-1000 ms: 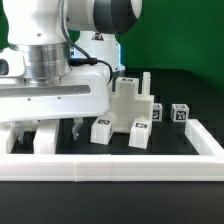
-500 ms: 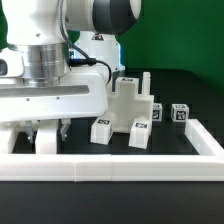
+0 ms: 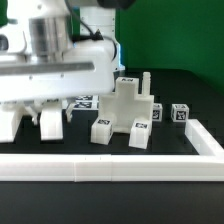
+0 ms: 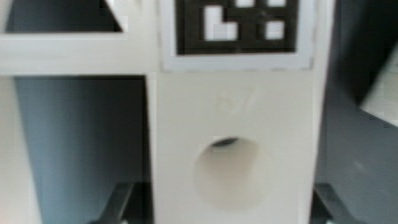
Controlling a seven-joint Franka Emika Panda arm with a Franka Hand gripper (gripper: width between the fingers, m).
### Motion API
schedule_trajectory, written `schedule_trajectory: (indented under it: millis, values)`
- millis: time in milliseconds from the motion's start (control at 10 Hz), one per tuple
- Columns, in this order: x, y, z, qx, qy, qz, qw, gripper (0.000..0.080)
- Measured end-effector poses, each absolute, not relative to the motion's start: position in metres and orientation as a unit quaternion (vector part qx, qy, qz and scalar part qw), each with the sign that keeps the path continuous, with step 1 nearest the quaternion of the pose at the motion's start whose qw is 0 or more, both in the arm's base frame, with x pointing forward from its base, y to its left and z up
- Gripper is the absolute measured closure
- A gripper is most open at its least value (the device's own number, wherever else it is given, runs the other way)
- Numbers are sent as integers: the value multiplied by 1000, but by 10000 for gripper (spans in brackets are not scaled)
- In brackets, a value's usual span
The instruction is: Assemble chair
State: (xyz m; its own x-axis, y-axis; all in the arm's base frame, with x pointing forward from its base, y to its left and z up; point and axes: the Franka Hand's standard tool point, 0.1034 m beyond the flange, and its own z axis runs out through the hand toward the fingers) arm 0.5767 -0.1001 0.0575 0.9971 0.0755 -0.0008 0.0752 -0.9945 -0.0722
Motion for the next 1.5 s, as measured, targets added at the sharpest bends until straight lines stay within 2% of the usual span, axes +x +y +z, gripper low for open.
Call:
schedule_trajectory:
  millis: [200, 400, 900, 1300, 1500]
  values:
    - [584, -94, 99, -998, -42, -12, 47, 515]
    - [585, -84, 118, -998, -40, -24, 50, 515]
    - [577, -85, 114, -998, -10, -19, 52, 515]
    - [551, -72, 127, -984, 166, -5, 62, 515]
    - [548, -51, 139, -961, 267, 0, 68, 515]
